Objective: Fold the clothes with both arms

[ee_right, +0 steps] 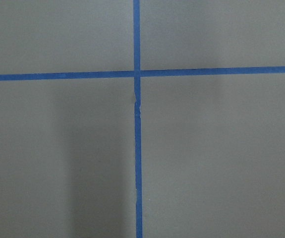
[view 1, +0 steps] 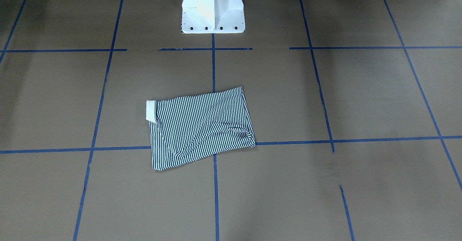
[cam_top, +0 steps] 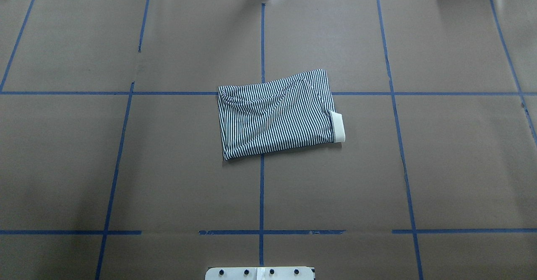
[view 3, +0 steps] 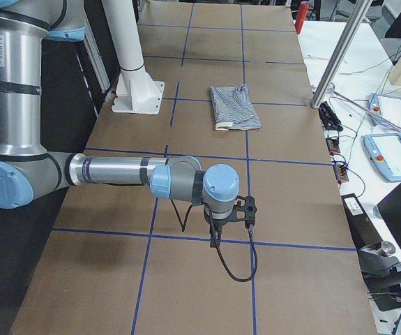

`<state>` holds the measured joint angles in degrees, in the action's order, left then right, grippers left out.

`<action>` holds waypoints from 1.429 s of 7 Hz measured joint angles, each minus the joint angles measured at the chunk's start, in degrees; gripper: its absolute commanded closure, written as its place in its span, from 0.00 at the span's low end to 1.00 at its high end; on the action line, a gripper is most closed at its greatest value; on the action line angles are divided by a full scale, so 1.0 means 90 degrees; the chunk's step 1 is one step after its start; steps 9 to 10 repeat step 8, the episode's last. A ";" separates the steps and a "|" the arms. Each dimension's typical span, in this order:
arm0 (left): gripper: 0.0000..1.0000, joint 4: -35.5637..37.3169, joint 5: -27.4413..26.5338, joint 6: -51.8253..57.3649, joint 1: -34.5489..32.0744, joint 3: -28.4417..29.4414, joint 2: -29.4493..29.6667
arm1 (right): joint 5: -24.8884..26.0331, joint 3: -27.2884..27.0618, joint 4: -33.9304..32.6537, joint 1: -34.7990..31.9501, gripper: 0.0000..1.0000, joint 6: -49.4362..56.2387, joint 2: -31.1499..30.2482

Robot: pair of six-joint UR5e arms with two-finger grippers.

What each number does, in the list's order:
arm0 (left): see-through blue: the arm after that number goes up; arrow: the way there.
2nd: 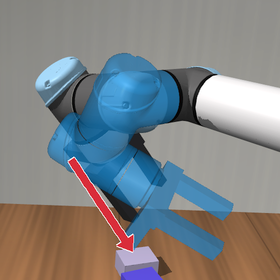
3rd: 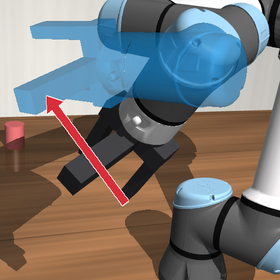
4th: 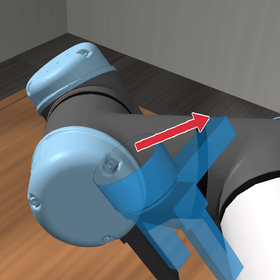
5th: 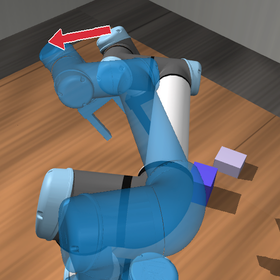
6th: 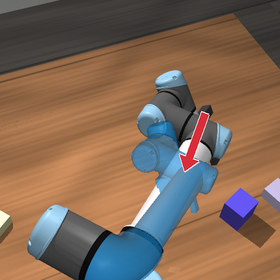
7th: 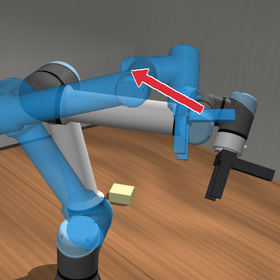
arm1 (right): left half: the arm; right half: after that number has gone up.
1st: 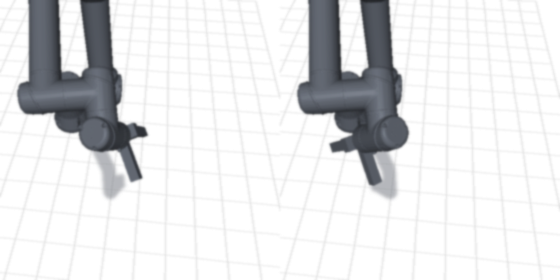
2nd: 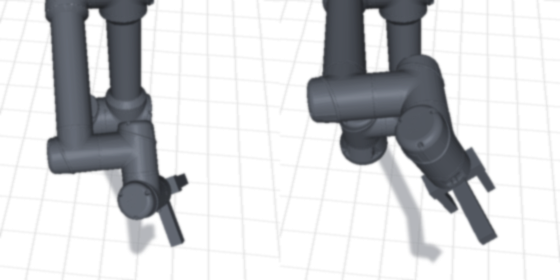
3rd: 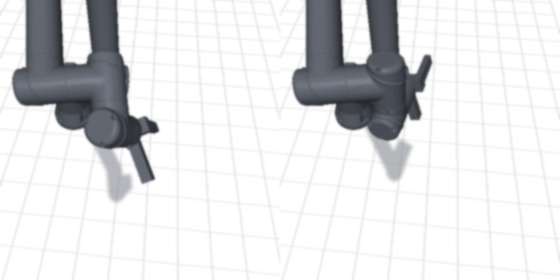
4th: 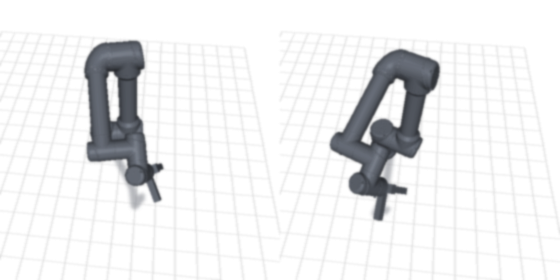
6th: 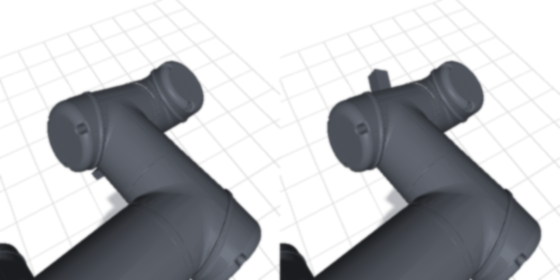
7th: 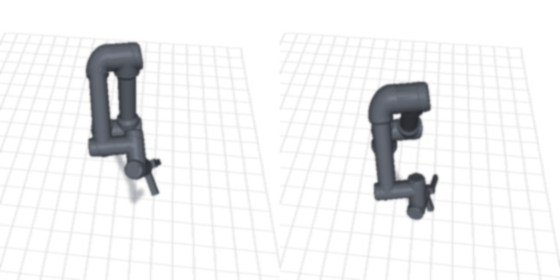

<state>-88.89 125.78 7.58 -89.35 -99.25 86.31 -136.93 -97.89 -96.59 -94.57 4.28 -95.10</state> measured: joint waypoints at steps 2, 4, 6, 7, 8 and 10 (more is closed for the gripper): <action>0.00 -0.0011 0.0384 -0.0542 0.0005 0.0086 0.0004 | 0.0000 -0.0005 0.0000 0.0000 0.00 -0.0006 0.0004; 0.00 -0.0047 0.0726 -0.0831 0.0006 0.0141 0.0001 | 0.0000 -0.0008 0.0000 0.0000 0.00 -0.0007 0.0009; 0.00 -0.0061 0.0775 -0.0868 0.0006 0.0155 0.0000 | 0.0000 -0.0005 0.0000 0.0000 0.00 -0.0007 0.0010; 0.00 -0.0066 0.0779 -0.0871 0.0006 0.0158 0.0000 | 0.0000 -0.0007 0.0000 0.0000 0.00 -0.0007 0.0010; 0.00 -0.0071 0.0780 -0.0871 0.0006 0.0158 0.0000 | 0.0000 -0.0010 0.0000 0.0000 0.00 -0.0007 0.0010; 0.00 -0.0071 0.0780 -0.0871 0.0006 0.0158 0.0000 | 0.0000 -0.0010 0.0000 0.0000 0.00 -0.0007 0.0010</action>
